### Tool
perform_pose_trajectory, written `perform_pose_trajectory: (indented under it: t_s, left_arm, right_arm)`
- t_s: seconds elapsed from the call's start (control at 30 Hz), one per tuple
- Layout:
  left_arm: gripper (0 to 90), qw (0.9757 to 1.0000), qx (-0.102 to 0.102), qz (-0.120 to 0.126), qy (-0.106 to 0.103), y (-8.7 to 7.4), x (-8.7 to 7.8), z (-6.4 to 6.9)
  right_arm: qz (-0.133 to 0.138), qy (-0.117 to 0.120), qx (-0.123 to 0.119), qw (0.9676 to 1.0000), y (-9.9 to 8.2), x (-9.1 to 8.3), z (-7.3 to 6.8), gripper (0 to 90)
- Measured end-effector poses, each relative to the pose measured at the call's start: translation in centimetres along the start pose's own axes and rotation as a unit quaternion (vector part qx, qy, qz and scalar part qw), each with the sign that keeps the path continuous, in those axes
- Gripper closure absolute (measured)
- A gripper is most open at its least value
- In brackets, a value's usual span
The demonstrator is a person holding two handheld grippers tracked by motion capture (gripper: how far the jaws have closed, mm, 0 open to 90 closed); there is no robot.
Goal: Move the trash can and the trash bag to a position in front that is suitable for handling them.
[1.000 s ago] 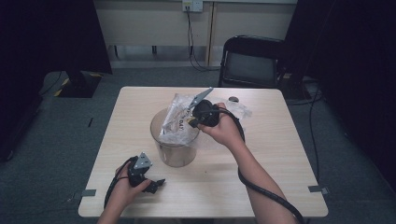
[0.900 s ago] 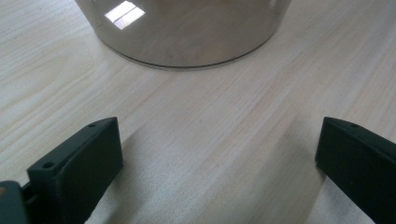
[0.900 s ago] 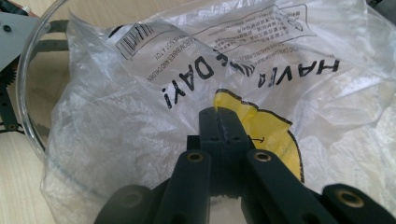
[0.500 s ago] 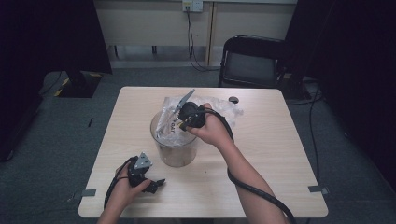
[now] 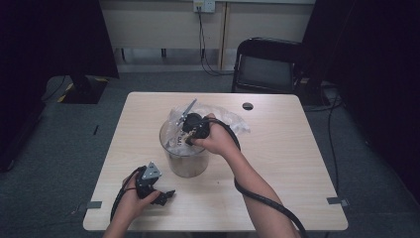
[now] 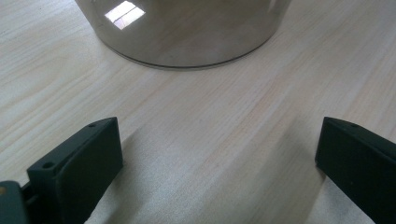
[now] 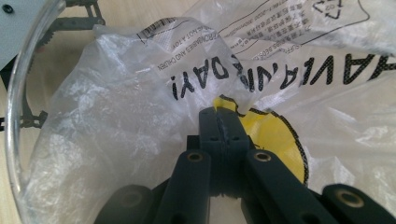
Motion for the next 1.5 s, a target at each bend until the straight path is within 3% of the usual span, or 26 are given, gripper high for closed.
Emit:
perform_pose_trajectory:
  t_s: [0.3, 0.8, 0.97, 1.0, 1.03, 1.07, 1.13, 1.17, 1.2, 1.23, 1.3, 1.33, 1.37, 1.47, 1.5]
  left_arm:
    - [0.0, 1.0000, 0.000, 0.000, 0.001, 0.0, 0.0, 0.0]
    - [0.0, 1.0000, 0.000, 0.000, 0.001, 0.0, 0.0, 0.0]
    - [0.0, 1.0000, 0.000, 0.000, 0.001, 0.0, 0.0, 0.0]
    - [0.0, 1.0000, 0.000, 0.000, 0.001, 0.0, 0.0, 0.0]
    - [0.0, 1.0000, 0.000, 0.000, 0.001, 0.0, 0.0, 0.0]
    - [0.0, 1.0000, -0.001, 0.000, 0.001, 0.0, 0.0, 0.0]
    - [0.0, 1.0000, 0.000, 0.000, 0.000, 0.0, 0.0, 0.0]
    - [0.0, 1.0000, -0.001, 0.000, 0.000, 0.0, 0.0, 0.0]
    - [0.0, 1.0000, -0.001, 0.000, 0.001, 0.0, 0.0, 0.0]
    - [0.0, 1.0000, 0.000, 0.000, 0.001, 0.0, 0.0, 0.0]
    - [0.0, 1.0000, -0.001, 0.000, 0.001, 0.0, 0.0, 0.0]
    - [0.0, 1.0000, -0.001, 0.000, 0.001, 0.0, 0.0, 0.0]
    - [0.0, 1.0000, -0.001, 0.000, 0.001, 0.0, 0.0, 0.0]
    - [0.0, 1.0000, 0.000, 0.000, 0.001, 0.0, 0.0, 0.0]
    - [0.0, 1.0000, 0.000, 0.000, 0.002, 0.0, 0.0, 0.0]
  right_arm:
    - [-0.001, 0.014, 0.003, 0.9999, -0.1, 0.7, 0.0, 89.9]
    - [-0.041, 0.028, -0.001, 0.9988, 0.3, 2.5, -0.5, 89.4]
    - [-0.030, 0.024, 0.001, 0.9993, 0.3, 2.3, -0.5, 85.3]
    - [-0.013, 0.010, 0.002, 0.9999, 0.4, 1.7, -0.5, 73.2]
    - [-0.013, 0.010, 0.002, 0.9999, 0.4, 1.7, -0.5, 73.2]
    - [0.007, -0.001, 0.016, 0.9998, 0.4, 0.8, -0.3, 61.5]
    - [0.019, -0.002, 0.020, 0.9996, 0.3, 0.4, -0.1, 58.1]
    - [0.044, -0.013, 0.027, 0.9986, 0.3, -0.8, 0.1, 46.9]
    - [0.044, -0.013, 0.027, 0.9986, 0.3, -0.8, 0.1, 46.9]
    - [0.071, -0.015, 0.034, 0.9968, 0.2, -2.0, 0.2, 45.5]
    - [0.082, -0.014, 0.035, 0.9959, 0.2, -2.6, 0.2, 41.9]
    - [0.093, -0.017, 0.042, 0.9946, 0.2, -3.2, 0.3, 36.9]
    - [0.121, -0.018, 0.051, 0.9911, 0.1, -4.5, 0.2, 35.8]
    - [0.138, -0.021, 0.052, 0.9888, 0.0, -5.7, 0.1, 33.5]
    - [0.151, -0.033, 0.057, 0.9863, -0.1, -7.0, 0.1, 29.5]
Point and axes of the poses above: each handheld gripper's, and its own axes: x roughly forward along the jaws, y roughly out of its top, z roughly to its right, the point moved 3 cm from there along x, roughly forward along the jaws, and after that the axes turned 1 degree about y, right-handed, at the moved point
